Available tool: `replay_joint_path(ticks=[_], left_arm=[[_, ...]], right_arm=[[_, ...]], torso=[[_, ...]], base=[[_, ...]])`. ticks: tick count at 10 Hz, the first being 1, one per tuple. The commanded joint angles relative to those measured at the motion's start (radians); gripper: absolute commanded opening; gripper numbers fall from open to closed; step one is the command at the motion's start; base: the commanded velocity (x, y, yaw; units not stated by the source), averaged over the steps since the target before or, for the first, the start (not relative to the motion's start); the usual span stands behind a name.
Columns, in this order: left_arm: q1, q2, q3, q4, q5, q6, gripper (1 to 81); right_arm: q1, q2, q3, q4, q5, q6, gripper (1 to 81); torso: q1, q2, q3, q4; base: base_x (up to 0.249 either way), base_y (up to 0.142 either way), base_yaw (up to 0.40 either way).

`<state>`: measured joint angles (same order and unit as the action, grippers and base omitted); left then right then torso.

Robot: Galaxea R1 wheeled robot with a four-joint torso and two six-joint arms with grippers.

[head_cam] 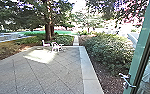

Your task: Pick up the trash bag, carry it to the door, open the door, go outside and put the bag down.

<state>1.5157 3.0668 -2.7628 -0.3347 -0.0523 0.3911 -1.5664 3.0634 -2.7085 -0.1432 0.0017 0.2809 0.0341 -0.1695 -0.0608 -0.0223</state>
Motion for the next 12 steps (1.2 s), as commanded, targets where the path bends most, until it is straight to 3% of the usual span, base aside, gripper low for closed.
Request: replay_joint_path(ticks=[1, 12], left_arm=[[-0.045, 0.003, 0.003, 0.003, 0.063, 0.003, 1.0], [-0.045, 0.001, 0.003, 0.003, 0.063, 0.003, 1.0]], right_arm=[[0.044, 0.008, 0.006, -0.004, -0.057, -0.002, 81.1], [0.048, 0.008, 0.006, -0.001, -0.058, 0.001, 81.1]], torso=[[0.0, 0.0, 0.0, 0.0], [-0.003, 0.0, 0.0, 0.0]], base=[[0.09, 0.0, 0.0], [0.09, 0.0, 0.0]])
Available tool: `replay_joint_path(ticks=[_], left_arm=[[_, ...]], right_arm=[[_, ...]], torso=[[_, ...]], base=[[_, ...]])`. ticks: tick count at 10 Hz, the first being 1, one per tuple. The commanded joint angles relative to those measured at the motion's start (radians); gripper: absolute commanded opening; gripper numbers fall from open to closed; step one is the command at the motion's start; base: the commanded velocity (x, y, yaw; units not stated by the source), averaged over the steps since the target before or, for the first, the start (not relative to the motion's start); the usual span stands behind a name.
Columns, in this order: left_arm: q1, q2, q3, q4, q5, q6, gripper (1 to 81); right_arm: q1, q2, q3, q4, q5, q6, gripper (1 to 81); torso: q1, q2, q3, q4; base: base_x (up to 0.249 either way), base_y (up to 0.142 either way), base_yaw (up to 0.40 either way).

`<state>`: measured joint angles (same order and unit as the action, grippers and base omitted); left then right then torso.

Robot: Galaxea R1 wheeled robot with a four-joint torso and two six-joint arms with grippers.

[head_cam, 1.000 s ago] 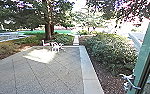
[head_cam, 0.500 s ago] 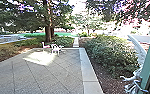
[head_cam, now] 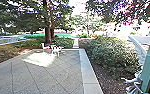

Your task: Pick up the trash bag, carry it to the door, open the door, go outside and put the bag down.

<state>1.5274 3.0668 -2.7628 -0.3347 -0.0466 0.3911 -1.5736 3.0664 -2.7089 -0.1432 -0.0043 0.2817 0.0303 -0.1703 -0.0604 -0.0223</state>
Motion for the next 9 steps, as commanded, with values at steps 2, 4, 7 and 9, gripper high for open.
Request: replay_joint_path(ticks=[2, 4, 7, 9], left_arm=[[-0.057, 0.001, 0.003, 0.002, 0.057, 0.003, 1.0], [-0.057, -0.002, 0.003, 0.002, 0.059, 0.002, 1.0], [-0.056, -0.029, 0.009, -0.01, 0.059, 0.002, 1.0], [-0.062, -0.069, 0.049, -0.01, 0.059, -0.008, 1.0]], right_arm=[[0.057, 0.004, 0.006, -0.001, -0.054, 0.001, 81.1], [0.054, 0.002, 0.006, 0.002, -0.054, -0.003, 81.1], [0.057, -0.006, 0.011, 0.01, -0.053, 0.005, 81.1], [0.059, -0.002, 0.011, 0.005, -0.054, 0.005, 81.1]], torso=[[0.0, 0.0, 0.0, 0.0], [0.001, 0.0, 0.0, 0.0], [0.001, 0.0, 0.0, 0.0], [0.0, 0.0, 0.0, 0.0]], base=[[0.093, 0.0, 0.0], [0.0, 0.0, 0.0], [0.0, 0.0, 0.0], [0.0, 0.0, 0.0]])
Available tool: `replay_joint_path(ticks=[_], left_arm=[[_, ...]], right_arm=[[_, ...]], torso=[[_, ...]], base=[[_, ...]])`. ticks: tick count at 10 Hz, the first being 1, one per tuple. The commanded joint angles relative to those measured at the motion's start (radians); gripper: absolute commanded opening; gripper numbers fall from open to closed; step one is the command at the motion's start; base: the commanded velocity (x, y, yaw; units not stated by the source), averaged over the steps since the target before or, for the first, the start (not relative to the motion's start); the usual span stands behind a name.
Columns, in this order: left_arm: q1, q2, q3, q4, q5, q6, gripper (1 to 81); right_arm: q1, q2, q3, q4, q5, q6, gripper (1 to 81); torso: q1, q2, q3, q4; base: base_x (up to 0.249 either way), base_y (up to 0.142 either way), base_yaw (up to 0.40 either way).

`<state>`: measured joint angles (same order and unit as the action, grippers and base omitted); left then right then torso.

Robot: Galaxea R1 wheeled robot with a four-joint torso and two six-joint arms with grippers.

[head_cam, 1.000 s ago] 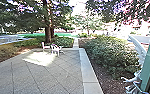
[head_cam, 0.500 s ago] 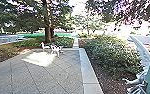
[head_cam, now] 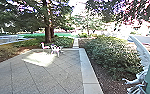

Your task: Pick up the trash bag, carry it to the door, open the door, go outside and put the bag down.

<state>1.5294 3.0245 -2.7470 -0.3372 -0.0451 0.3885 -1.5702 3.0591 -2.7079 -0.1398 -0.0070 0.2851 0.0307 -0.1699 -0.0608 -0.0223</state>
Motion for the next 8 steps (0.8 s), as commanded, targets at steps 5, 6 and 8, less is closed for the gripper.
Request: replay_joint_path(ticks=[5, 6, 8], left_arm=[[-0.094, -0.096, 0.144, -0.034, 0.057, -0.008, 1.0], [-0.1, -0.1, 0.147, -0.045, 0.057, -0.008, 1.0], [-0.138, -0.116, 0.151, -0.058, 0.059, -0.01, 1.0]], right_arm=[[0.054, 0.005, 0.01, -0.003, -0.051, 0.0, 81.1], [0.054, 0.005, 0.01, -0.003, -0.051, -0.004, 81.1], [0.057, 0.006, 0.011, -0.004, -0.051, -0.006, 81.1]], torso=[[0.0, 0.0, 0.0, 0.171], [0.0, 0.0, 0.0, 0.207], [0.0, 0.0, 0.0, 0.28]], base=[[0.0, 0.0, 0.0], [0.0, 0.0, 0.0], [0.0, 0.0, 0.0]])
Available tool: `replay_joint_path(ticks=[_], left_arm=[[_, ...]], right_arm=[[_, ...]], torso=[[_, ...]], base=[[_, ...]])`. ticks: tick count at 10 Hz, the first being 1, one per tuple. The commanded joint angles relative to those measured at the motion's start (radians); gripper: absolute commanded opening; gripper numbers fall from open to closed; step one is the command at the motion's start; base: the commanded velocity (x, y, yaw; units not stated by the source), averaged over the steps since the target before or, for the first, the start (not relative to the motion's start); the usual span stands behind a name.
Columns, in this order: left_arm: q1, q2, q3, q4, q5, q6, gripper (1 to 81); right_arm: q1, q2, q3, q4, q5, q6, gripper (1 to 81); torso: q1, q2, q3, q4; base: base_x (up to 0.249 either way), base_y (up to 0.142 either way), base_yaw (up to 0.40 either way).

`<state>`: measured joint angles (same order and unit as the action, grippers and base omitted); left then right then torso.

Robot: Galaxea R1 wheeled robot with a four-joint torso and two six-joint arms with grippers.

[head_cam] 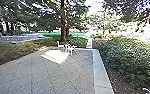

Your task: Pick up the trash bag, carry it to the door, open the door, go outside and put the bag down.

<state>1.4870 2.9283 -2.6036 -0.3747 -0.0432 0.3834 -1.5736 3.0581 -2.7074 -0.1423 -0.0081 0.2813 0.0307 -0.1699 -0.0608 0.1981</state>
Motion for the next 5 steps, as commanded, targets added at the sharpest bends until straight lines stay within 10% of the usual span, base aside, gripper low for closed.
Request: replay_joint_path(ticks=[1, 2, 3, 5], left_arm=[[-0.128, -0.039, 0.031, -0.049, 0.063, -0.005, 1.0], [-0.158, -0.066, 0.076, -0.059, 0.068, -0.005, 1.0], [-0.184, -0.104, 0.146, -0.072, 0.069, -0.005, 1.0], [-0.227, -0.162, 0.217, -0.098, 0.072, -0.005, 1.0]], right_arm=[[0.06, 0.006, 0.009, -0.003, -0.05, -0.002, 81.1], [0.06, 0.006, 0.011, -0.003, -0.05, -0.002, 81.1], [0.06, 0.006, 0.011, -0.003, -0.05, -0.002, 81.1], [0.057, 0.006, 0.009, -0.005, -0.05, -0.002, 81.1]], torso=[[0.0, 0.0, 0.0, 0.094], [0.0, 0.0, -0.063, 0.065], [0.0, 0.0, -0.096, 0.062], [-0.001, 0.0, -0.132, 0.088]], base=[[0.0, 0.0, 0.0], [0.0, 0.0, 0.0], [0.0, 0.0, 0.0], [0.0, 0.0, 0.0]])
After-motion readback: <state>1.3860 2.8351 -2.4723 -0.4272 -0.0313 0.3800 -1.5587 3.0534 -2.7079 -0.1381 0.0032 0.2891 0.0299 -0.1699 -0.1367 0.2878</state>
